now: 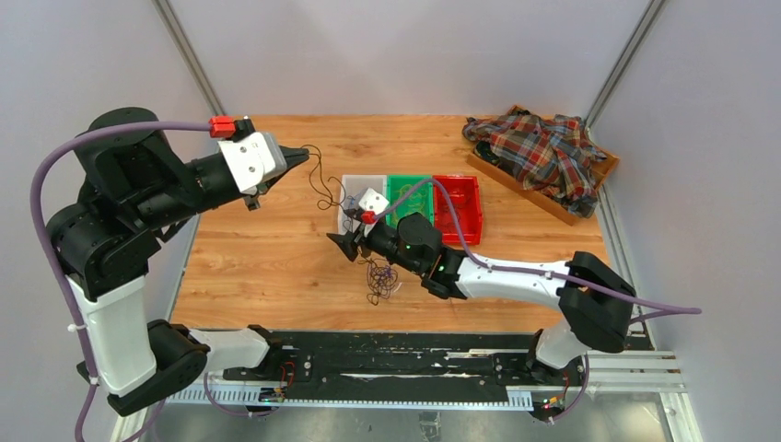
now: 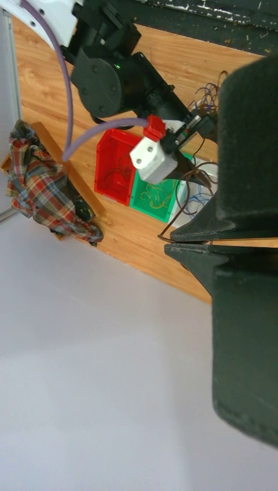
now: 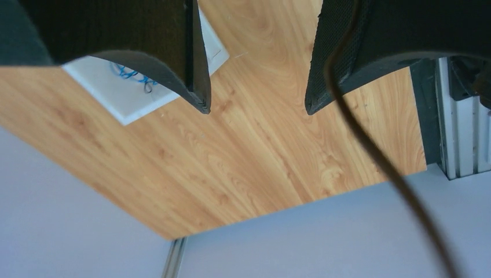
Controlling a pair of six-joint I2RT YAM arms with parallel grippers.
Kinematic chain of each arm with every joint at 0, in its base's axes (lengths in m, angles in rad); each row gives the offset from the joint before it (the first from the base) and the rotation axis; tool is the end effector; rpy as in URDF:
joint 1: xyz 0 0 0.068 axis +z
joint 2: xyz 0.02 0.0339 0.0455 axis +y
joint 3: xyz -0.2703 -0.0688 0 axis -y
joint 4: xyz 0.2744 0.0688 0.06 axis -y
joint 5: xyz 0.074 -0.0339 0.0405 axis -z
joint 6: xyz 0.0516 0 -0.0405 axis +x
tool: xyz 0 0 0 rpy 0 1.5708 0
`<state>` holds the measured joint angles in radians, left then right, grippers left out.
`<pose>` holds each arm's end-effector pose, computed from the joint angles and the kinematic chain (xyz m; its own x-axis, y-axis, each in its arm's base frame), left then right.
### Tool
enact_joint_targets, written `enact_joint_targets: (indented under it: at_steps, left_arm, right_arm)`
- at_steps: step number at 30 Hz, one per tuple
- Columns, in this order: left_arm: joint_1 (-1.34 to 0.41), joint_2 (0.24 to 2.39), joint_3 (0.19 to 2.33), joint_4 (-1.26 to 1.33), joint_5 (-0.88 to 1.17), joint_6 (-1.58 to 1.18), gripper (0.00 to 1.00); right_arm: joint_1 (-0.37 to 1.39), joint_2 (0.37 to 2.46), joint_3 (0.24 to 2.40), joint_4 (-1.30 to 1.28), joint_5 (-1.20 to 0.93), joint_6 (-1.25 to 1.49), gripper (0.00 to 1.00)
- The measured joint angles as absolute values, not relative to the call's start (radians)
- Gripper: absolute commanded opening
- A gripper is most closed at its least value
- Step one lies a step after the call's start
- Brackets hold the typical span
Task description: Untangle the cables
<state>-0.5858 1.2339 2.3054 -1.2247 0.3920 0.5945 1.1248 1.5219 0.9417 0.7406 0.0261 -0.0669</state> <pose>0.0971 -0.0881 0.6197 0.3570 0.3843 -0.8514 0.7551 0.4178 0.5052 0.1708 0.3541 0.3033 0.1283 0.1134 -0.9852 -0.8842 0.4631 -0.0618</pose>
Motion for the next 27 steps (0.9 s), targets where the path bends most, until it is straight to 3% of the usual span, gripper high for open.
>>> enact_joint_targets:
  at_steps: [12, 27]
  left_arm:
    - [-0.586, 1.291, 2.463, -1.222, 0.406, 0.579, 0.0]
    - [-0.586, 1.277, 2.514, -1.036, 0.305, 0.569, 0.0]
  right_arm:
    - [1.109, 1.678, 0.817, 0.833, -0.033, 0.042, 0.38]
    - [1.109, 1.839, 0.695, 1.039, -0.036, 0.194, 0.36]
